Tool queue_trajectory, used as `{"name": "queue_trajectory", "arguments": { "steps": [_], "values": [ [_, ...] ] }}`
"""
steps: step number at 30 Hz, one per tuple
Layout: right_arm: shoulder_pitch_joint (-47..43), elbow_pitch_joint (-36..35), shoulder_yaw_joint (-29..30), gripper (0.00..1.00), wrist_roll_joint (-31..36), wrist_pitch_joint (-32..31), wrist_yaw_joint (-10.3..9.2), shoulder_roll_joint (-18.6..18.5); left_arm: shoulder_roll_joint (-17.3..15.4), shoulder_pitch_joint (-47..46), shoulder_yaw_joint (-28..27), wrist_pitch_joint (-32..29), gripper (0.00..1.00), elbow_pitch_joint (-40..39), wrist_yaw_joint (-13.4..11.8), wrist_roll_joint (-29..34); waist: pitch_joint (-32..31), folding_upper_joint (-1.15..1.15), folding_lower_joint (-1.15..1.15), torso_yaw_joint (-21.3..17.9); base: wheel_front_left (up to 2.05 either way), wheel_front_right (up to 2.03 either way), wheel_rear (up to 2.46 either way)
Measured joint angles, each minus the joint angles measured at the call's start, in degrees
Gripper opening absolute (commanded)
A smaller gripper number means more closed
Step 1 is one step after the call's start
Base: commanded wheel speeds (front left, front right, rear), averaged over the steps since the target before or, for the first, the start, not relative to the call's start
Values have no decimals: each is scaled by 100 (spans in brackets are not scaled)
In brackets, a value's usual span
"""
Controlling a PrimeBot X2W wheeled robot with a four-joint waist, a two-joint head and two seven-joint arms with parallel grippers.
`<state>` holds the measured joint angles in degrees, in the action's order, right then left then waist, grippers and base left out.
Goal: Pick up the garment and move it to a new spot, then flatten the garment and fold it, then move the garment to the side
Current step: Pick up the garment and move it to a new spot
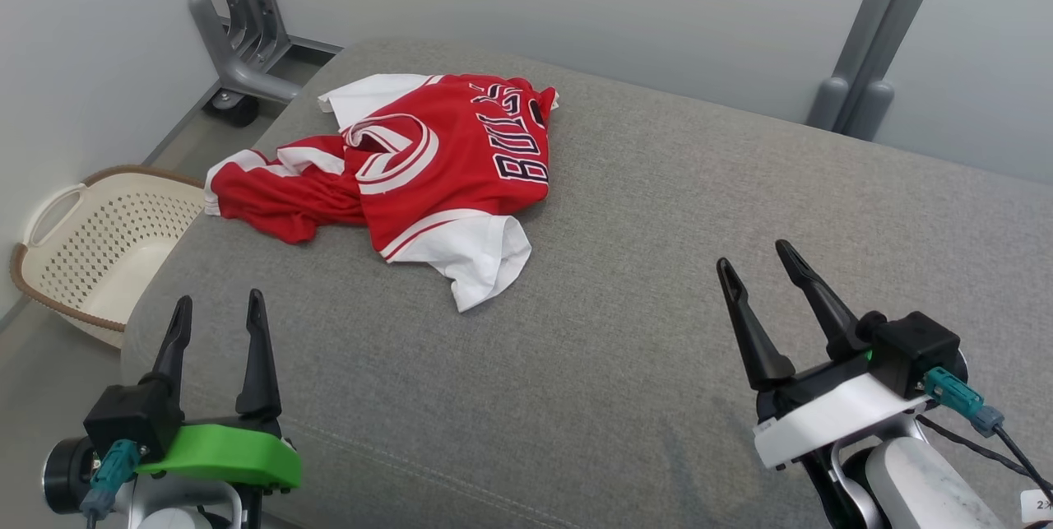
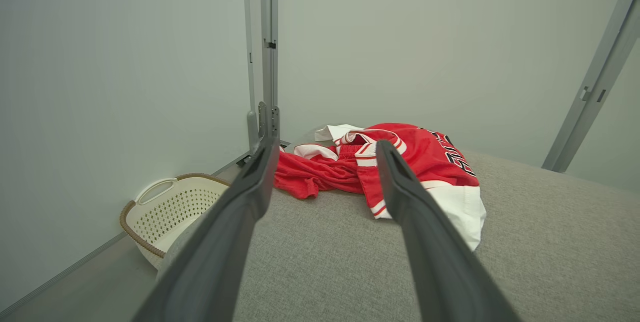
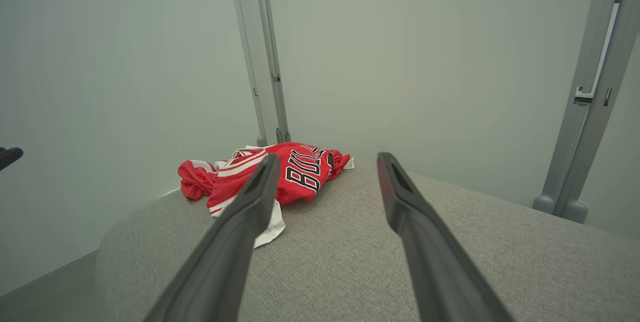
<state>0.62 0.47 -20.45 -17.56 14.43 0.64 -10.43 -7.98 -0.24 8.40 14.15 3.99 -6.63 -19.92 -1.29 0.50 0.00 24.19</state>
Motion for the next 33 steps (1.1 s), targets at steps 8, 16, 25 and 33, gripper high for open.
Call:
{"name": "queue_trajectory", "arguments": {
  "steps": [8,16,25,33],
  "values": [
    [15,-1,1,100,42,0,36,-8,4,-16,-1,-121,100,-87,8,-110,173,0,0,-67,0,0,0],
    [176,-70,-5,100,49,0,62,-14,2,-587,-77,-470,100,-52,193,-481,478,0,0,-212,0,0,0],
    [578,-255,-19,100,102,-29,86,-36,-59,-1552,-120,-1062,100,443,457,-862,949,0,0,-496,0,0,0],
    [923,-289,-33,100,159,-35,135,-34,-299,-2436,-393,-1666,100,1335,660,-1251,1329,0,0,-1037,0,0,0]
  ]
}}
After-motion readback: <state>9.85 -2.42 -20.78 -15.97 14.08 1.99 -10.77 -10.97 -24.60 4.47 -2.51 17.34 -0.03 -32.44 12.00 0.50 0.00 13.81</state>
